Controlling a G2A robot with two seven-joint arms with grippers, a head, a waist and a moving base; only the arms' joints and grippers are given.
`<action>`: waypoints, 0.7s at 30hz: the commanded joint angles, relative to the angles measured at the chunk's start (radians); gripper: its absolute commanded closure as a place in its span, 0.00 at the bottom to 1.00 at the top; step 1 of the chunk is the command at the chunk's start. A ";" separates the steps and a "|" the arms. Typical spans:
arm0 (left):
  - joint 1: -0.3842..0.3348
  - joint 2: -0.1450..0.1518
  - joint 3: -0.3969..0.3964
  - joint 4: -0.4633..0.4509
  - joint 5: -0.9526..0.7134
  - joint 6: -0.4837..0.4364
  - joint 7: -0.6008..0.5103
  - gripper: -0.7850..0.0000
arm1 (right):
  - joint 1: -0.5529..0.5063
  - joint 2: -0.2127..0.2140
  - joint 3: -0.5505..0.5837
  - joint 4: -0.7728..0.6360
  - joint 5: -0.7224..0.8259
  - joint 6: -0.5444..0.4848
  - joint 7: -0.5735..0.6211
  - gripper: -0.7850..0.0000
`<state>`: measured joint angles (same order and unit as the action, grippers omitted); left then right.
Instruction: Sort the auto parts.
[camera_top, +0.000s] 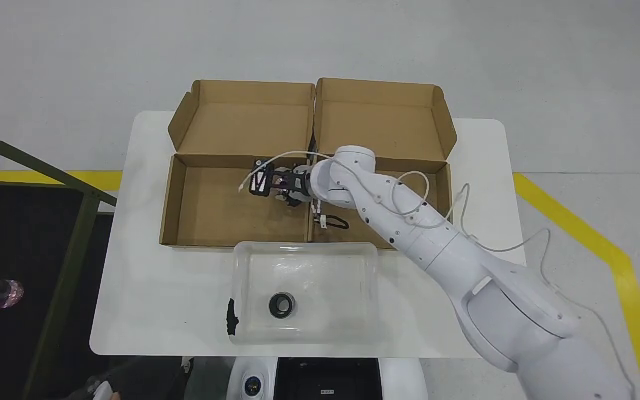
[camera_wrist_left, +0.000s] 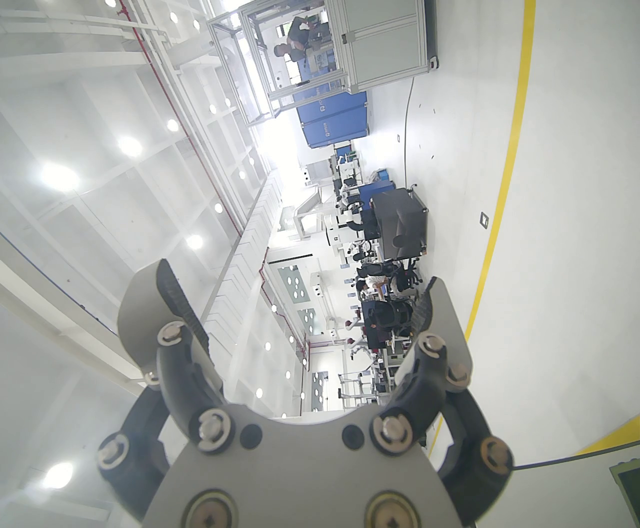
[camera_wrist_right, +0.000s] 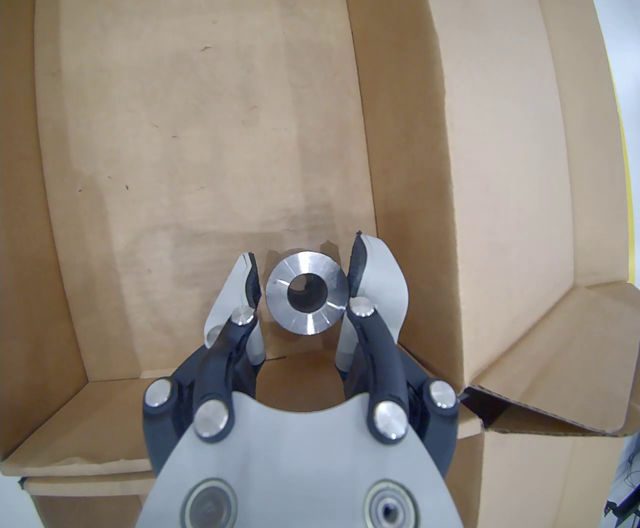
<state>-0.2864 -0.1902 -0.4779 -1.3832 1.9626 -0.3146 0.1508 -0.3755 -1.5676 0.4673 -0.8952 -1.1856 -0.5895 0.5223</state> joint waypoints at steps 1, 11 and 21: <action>0.000 0.000 0.000 0.000 0.000 0.000 0.000 0.00 | -0.001 0.002 0.009 -0.018 -0.011 -0.002 -0.007 0.55; 0.000 0.000 0.000 0.000 0.000 0.000 0.000 0.00 | -0.063 0.055 0.118 -0.218 -0.014 -0.065 0.019 0.50; 0.000 0.000 0.000 0.000 0.000 0.000 0.000 0.00 | -0.258 0.136 0.262 -0.534 -0.017 -0.126 0.080 0.41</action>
<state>-0.2864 -0.1902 -0.4779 -1.3832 1.9626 -0.3146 0.1508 -0.6047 -1.4410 0.7134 -1.3889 -1.1985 -0.7091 0.5933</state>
